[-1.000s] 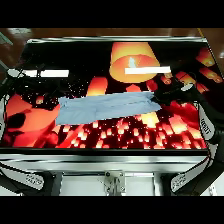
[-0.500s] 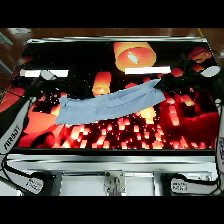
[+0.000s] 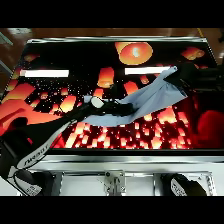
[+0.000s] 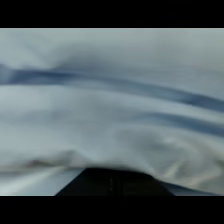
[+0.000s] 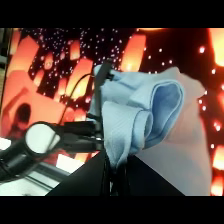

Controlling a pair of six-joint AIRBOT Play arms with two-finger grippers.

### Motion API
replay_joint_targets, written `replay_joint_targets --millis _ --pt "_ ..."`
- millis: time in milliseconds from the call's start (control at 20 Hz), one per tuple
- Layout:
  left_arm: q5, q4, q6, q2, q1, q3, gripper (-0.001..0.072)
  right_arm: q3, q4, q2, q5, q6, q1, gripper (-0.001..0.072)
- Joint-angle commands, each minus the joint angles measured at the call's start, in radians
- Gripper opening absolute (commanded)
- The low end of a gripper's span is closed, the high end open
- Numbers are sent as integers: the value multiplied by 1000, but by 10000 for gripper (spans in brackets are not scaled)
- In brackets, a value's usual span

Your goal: Fold the shirts.

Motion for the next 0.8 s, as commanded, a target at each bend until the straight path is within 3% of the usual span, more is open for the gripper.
replay_joint_targets --millis 0,100,200,350,450,750 --pt "172 -98 18 -23 -92 24 37 1 -69 64 82 82 1 69" --pt "142 9 3 3 -42 14 33 0 -165 58 73 81 1 69" --pt "81 200 -103 73 61 -31 32 0 -222 28 42 74 1 68" --pt "-86 597 -253 244 287 -109 32 0 -175 -60 -49 42 49 68" --pt "-191 795 -294 373 438 -117 32 0 -172 -137 -161 32 169 69" --pt "-282 849 -294 753 816 -117 36 0 -158 -450 -571 89 593 69"
